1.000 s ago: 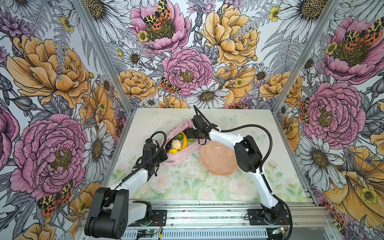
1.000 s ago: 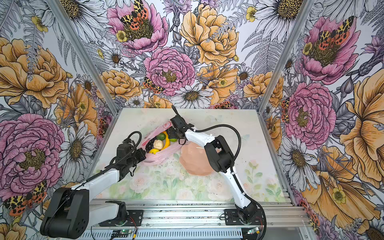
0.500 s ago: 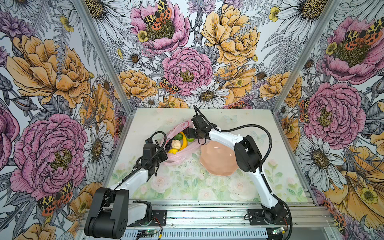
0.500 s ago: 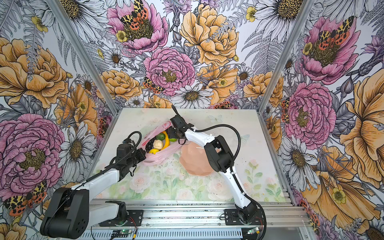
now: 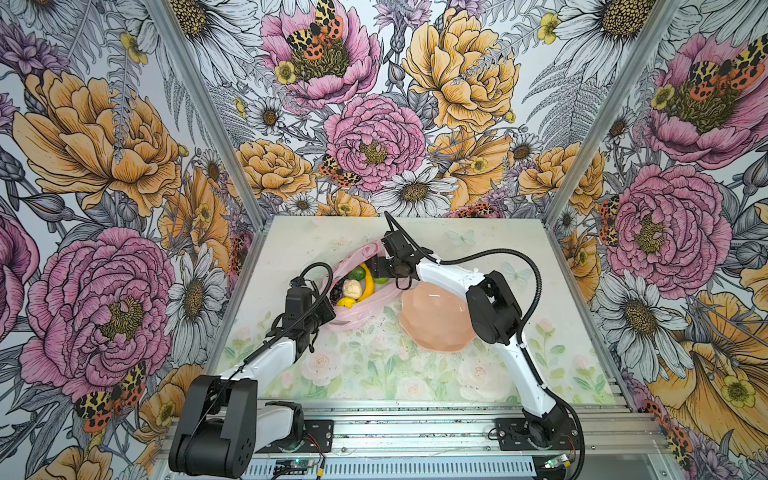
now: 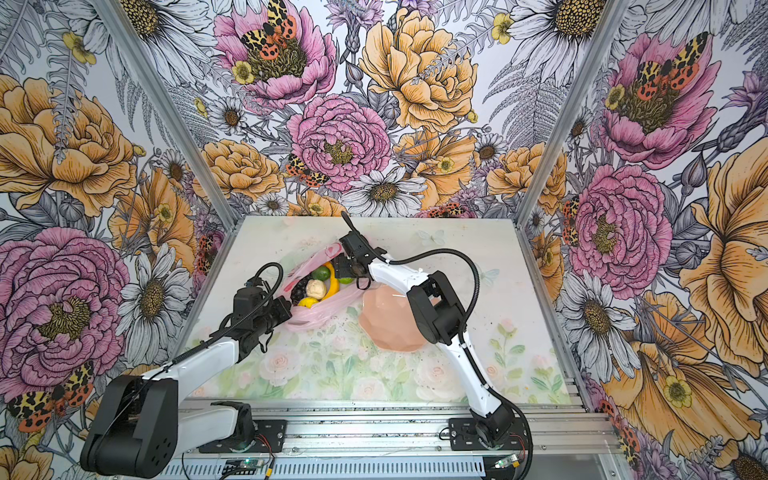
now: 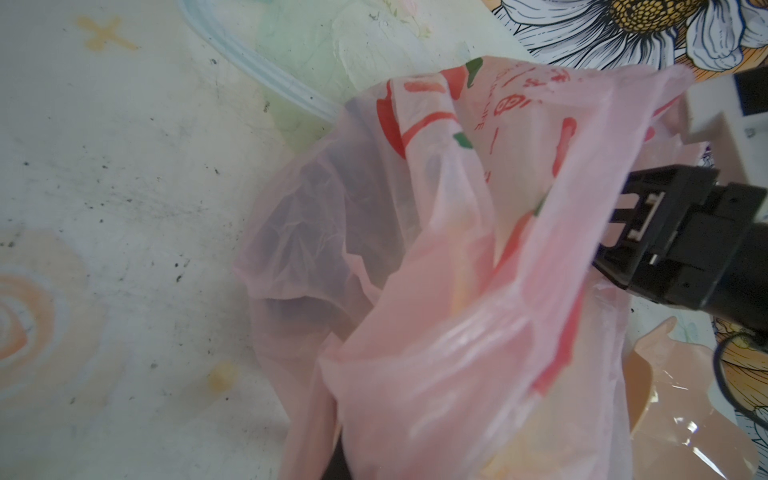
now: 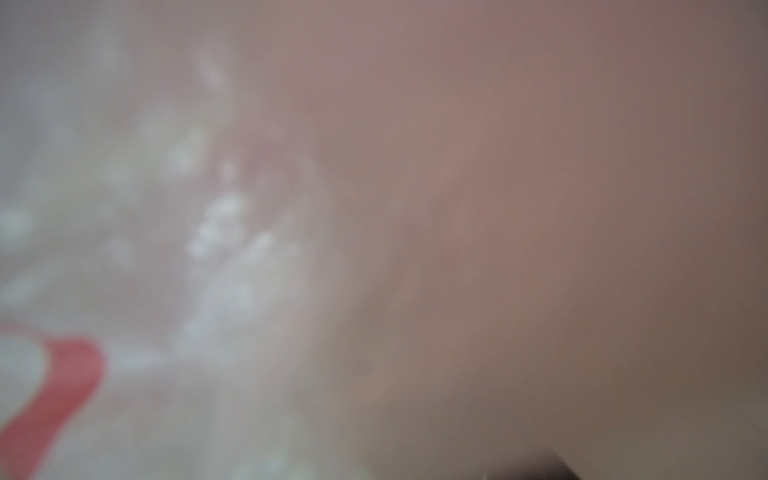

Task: Take the fake fruits out of the plastic bag
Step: 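Close the right gripper on the green textured fruit inside the bag, then lift the green fruit out of the bag and carry it over the peach bowl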

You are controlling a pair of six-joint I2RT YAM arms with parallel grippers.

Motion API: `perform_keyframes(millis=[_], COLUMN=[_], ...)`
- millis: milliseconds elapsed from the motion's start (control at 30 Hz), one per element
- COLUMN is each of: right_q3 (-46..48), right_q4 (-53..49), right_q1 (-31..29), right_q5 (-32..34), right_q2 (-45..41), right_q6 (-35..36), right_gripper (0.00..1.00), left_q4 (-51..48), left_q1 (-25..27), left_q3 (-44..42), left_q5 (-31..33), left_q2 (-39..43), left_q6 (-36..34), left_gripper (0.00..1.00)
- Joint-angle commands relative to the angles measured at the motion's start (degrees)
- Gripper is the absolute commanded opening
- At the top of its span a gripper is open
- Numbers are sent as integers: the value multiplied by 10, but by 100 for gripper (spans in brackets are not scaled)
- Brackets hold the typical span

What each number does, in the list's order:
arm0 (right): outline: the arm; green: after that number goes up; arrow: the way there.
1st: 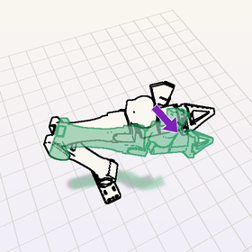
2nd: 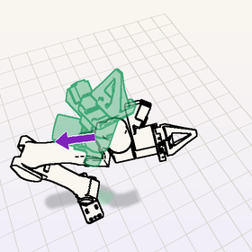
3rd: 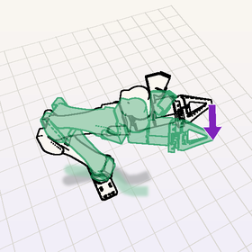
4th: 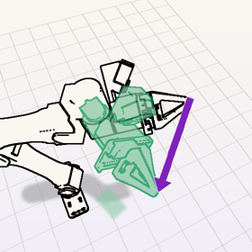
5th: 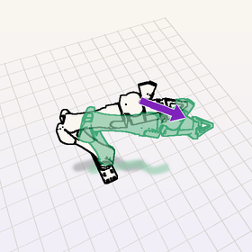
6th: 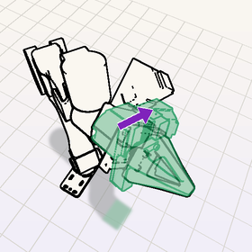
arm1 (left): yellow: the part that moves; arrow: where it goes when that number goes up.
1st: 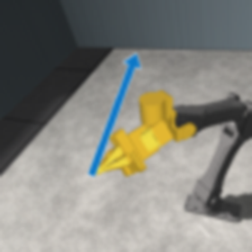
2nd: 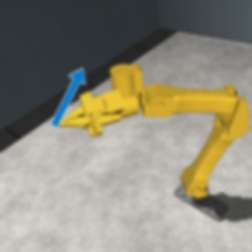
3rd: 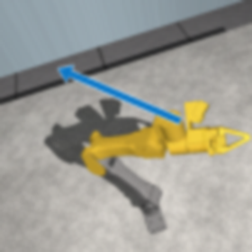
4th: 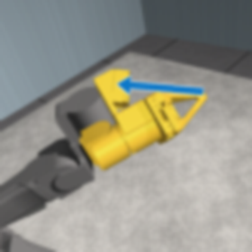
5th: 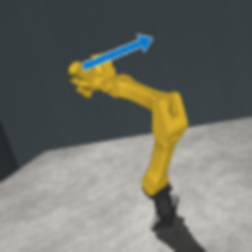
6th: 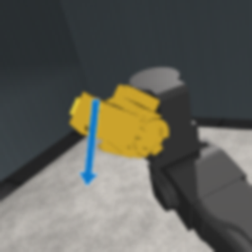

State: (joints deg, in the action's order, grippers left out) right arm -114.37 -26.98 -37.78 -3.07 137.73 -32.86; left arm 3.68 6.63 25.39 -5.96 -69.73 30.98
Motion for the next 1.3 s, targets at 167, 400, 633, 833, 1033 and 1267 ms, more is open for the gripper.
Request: perform_keyframes(millis=[167, 400, 633, 833, 1033, 1267], right_q3=[-15, -4, 7, 21, 69, 155], right_q4=[-18, -18, -18, -18, -18, -18], right_q1=[1, -4, -8, -15, -16, -16], right_q5=[-12, -8, -11, 0, 10, 33], right_q2=[4, -31, -58, -90, -148, -236], right_q6=[5, 9, 13, 24, 30, 39], right_gripper=[66, 61, 58, 58, 58, 57], left_q4=[-1, -1, 1, 1, 1, 1], left_q1=[4, 3, 3, 4, 3, 4], left_q3=[0, 0, 3, 6, 6, 6], left_q5=[16, 16, 10, 6, 7, 7], left_q2=[14, 14, 8, 4, 4, 3], left_q6=[-6, -5, -9, -9, -9, -9], left_gripper=[0, 0, 0, 0, 0, 0])
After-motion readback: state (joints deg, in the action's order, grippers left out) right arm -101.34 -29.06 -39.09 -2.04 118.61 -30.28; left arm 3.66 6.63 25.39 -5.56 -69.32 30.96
